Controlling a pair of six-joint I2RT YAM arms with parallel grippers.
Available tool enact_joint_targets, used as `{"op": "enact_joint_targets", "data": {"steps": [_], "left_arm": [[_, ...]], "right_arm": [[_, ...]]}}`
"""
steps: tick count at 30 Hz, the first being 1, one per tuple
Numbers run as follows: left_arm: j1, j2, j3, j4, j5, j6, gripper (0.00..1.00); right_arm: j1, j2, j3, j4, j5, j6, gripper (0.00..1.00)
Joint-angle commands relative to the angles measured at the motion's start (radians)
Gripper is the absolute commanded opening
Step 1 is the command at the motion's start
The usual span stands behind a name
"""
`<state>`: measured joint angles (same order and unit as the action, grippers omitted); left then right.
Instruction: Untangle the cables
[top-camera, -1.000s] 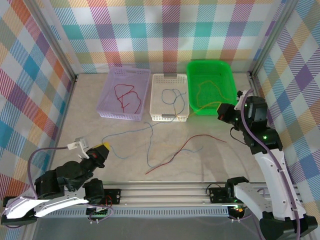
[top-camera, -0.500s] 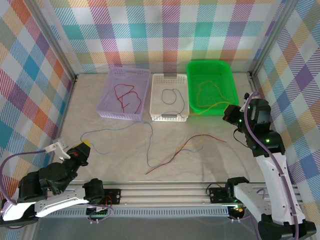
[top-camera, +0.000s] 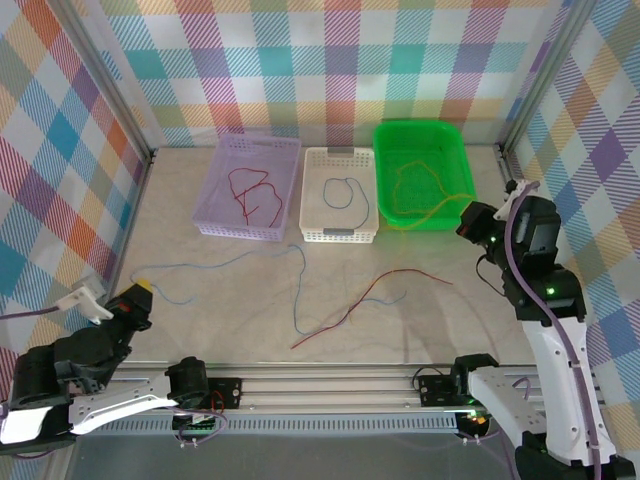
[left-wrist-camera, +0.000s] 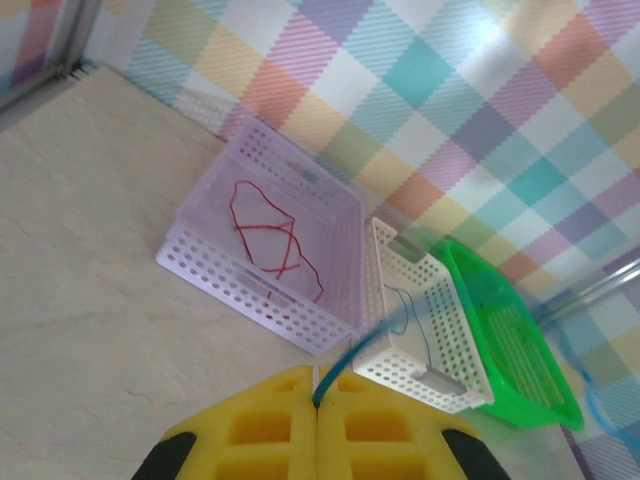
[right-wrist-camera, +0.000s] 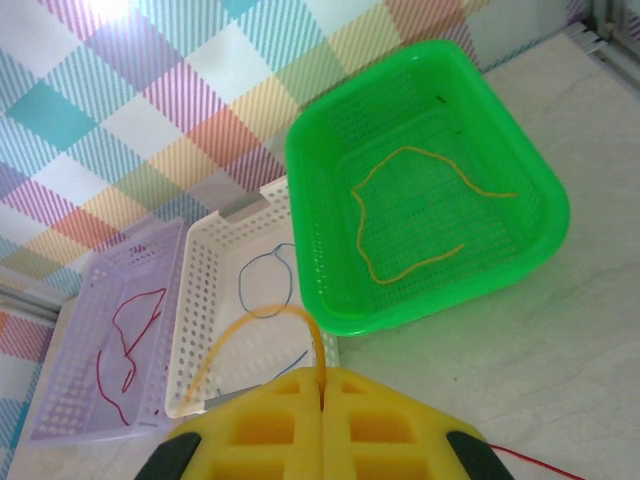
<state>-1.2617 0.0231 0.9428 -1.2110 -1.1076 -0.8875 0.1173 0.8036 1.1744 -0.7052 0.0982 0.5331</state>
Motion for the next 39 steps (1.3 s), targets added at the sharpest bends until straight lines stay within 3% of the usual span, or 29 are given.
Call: {"op": "enact_joint_targets", "data": {"steps": [1,7,14,19,31,39], "left_arm": [[-0.006,0.03,0.057,-0.113,-0.079,-0.039,0.0],[-0.006,0.149,0.117,-0.163,-0.112,-0.034,0.0],[-0.006,0.294,0.07,-0.025,-0.077,0.057,0.0],[-0.007,0.391,0.037,0.072,-0.025,0.102,0.0],[-0.007,0.504,-0.019,0.206,0.038,0.123,0.0],[-0.008,0.59,-0.082,0.314,0.132,0.115,0.0]], "right_arm": [[-0.022,-0.015,0.013,-0.021,0.035,0.006,0.0],[-0.045,-0.016,0.012,-0.017,0.001,0.014,0.0],[-0.045,0.012,0.081,-0.005,-0.087,-0.004,0.0],[-0.045,0.044,0.174,-0.009,-0.1,-0.006,0.0],[-0.045,0.232,0.498,-0.01,-0.272,-0.008,0.0],[-0.045,0.383,0.714,-0.036,-0.269,-0.037,0.0]]}}
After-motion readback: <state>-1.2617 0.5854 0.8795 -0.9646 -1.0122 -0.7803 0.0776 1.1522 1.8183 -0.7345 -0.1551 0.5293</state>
